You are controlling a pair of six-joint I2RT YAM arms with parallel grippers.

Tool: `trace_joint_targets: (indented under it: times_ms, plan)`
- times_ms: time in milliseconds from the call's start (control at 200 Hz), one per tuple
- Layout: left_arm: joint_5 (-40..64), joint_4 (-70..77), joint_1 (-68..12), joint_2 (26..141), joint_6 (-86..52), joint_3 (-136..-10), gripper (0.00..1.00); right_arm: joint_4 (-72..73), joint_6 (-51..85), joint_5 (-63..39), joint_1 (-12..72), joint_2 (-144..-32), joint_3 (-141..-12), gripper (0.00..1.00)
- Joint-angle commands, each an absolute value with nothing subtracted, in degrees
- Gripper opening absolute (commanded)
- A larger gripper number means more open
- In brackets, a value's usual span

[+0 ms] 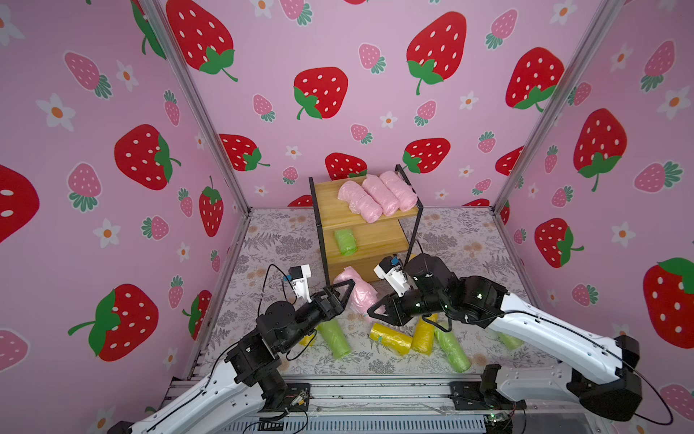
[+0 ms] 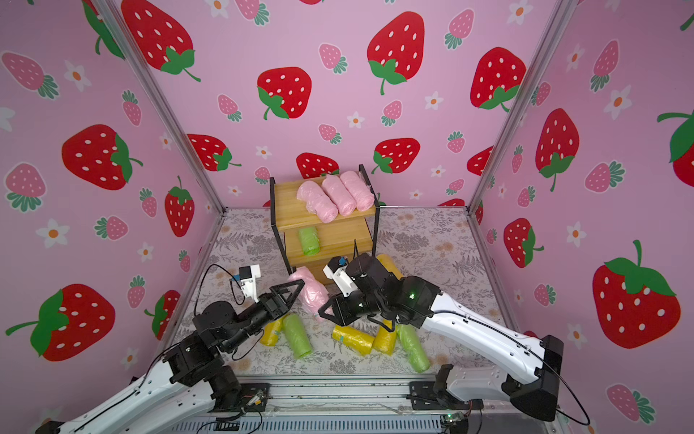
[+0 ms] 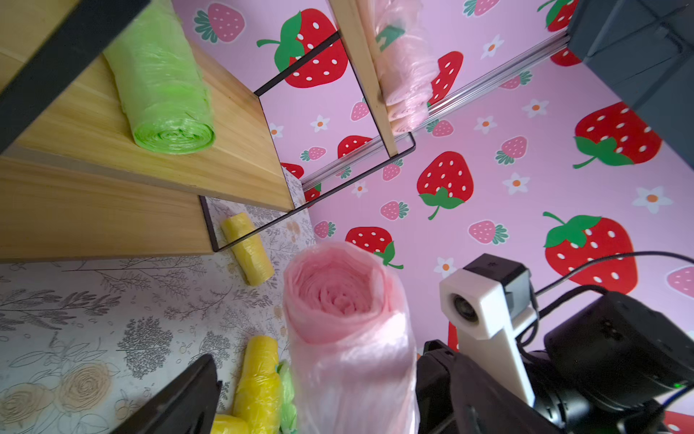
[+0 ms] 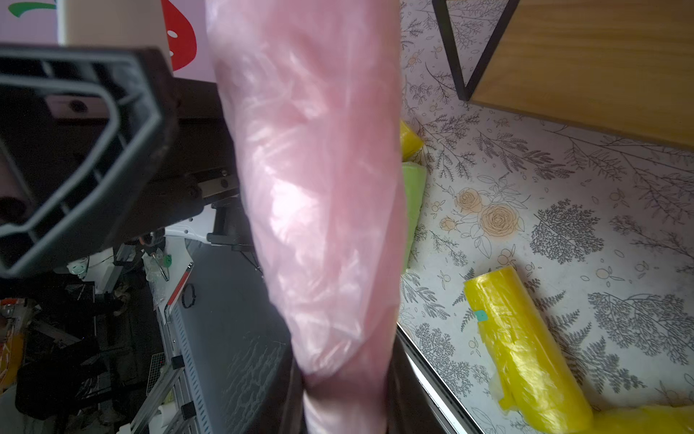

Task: Sort the rolls of trash bags by color and place them on the shelf
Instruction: Pick up the roll of trash bags from the center of the board.

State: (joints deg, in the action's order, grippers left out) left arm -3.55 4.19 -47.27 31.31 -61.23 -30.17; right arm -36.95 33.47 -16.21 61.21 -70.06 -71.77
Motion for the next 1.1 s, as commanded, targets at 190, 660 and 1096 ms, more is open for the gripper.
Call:
trace_joint_targets:
  times_ms: [190,660,1096]
  plan:
    - [3.4,16.4,-45.2,32.9,-65.7,-28.1,0.91,-32.5,33.5,-19.6,61.0,-70.0,-74.1,0.00]
    - [5.7,19.0,-45.2,36.3,-66.5,-29.7,0.00,-34.0,35.1,-16.1,61.1,-71.2,-77.1,0.27]
    - [-10.5,19.3,-45.1,32.7,-84.7,-21.8,0.00,-22.2,41.7,-10.4,61.7,-67.0,-67.9,0.98]
